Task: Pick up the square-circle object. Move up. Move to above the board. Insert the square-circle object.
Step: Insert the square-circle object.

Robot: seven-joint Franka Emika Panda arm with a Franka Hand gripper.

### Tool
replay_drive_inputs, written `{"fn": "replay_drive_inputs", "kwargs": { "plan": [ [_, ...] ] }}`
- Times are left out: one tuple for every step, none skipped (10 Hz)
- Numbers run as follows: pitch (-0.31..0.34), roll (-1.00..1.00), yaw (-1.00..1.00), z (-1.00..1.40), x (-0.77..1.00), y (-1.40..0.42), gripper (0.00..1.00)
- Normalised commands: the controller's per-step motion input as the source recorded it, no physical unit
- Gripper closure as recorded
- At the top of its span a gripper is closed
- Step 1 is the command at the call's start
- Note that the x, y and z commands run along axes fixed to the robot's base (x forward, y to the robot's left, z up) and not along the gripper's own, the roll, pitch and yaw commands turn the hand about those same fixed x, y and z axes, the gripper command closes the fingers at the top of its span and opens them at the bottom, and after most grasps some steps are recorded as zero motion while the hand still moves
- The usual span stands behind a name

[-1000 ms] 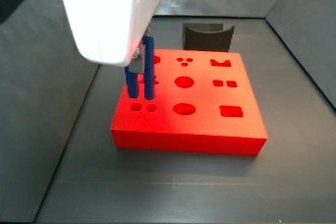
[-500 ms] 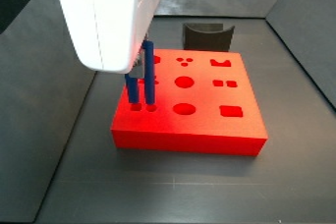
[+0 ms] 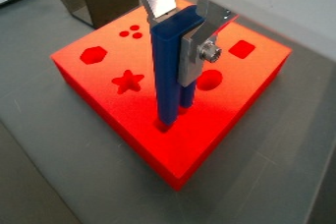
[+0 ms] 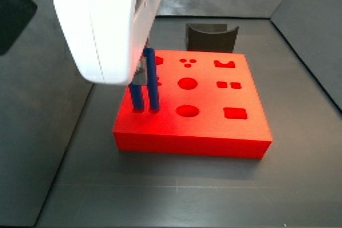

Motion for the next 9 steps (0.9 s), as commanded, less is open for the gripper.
{"fn": "replay_drive_inputs", "kwargs": {
  "plan": [
    [-0.064, 0.06, 0.12, -0.26, -0.01, 0.04, 1.0],
    [-0.026, 0.0, 0.0, -0.19, 0.0, 0.06, 1.0],
    [-0.019, 0.0, -0.01, -0.09, 0.0, 0.0, 1.0],
    [0.0, 0.0, 0.0, -0.07, 0.0, 0.01, 1.0],
    [0.0, 0.0, -0.01, -0.09, 0.0, 0.01, 1.0],
    [0.0, 0.0, -0.04, -0.16, 0.0, 0.01, 1.0],
    [0.019, 0.0, -0.13, -0.25, 0.04, 0.01, 1.0],
    [0.0, -0.02, -0.17, -0.33, 0.05, 0.03, 1.0],
    [0.0, -0.02, -0.19, -0.35, 0.08, 0.03, 1.0]
  ]
}}
